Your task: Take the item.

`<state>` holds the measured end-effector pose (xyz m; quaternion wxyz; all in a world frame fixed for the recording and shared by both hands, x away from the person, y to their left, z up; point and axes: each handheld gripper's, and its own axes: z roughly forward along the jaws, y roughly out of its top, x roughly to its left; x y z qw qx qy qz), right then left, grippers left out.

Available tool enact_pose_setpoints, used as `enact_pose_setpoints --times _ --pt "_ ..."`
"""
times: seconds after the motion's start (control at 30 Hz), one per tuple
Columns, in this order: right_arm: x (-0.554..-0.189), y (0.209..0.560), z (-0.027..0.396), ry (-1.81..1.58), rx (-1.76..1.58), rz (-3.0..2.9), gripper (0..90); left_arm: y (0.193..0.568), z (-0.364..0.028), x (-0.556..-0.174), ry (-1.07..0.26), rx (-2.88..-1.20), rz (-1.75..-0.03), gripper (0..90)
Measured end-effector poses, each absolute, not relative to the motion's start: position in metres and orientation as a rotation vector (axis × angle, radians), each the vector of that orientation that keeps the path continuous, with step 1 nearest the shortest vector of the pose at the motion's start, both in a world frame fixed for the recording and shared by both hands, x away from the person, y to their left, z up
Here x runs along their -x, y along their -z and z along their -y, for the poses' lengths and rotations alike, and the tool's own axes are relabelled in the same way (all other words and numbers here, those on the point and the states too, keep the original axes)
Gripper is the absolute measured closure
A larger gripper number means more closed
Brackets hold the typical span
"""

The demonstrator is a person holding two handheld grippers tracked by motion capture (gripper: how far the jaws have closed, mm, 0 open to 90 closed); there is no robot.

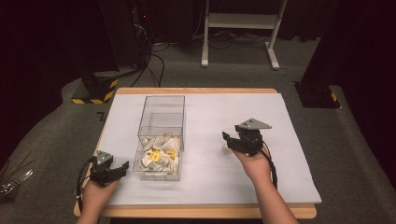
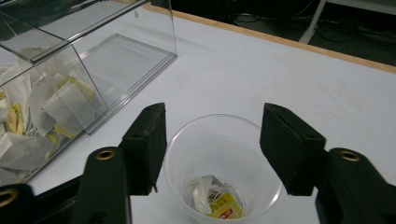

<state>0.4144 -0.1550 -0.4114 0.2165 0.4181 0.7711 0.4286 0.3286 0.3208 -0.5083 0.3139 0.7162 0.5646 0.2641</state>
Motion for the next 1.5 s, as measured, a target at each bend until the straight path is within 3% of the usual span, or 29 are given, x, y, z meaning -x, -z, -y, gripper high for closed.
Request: enact_pose_setpoints --times 0.33,0.6,1.17,1.5 --pt "-0.402 0.41 0.154 -1.158 -1.14 -2.11 23.5 0.508 -0.321 -0.329 -0.697 -1.889 -1.488 30.0" --pt "-0.391 0.413 0.156 -1.153 -1.143 -2.092 17.8 0.508 -0.321 -0.329 -0.697 -1.887 -1.49 30.0" --pt "-0.372 0.431 0.166 -1.141 -1.18 -2.075 16.7 0.508 -0.319 -0.329 -0.712 -1.879 -1.523 25.5" --pt "-0.358 0.461 0.183 -1.097 -1.231 -2.115 16.9 0.508 -0.319 -0.328 -0.708 -1.863 -1.547 25.4"
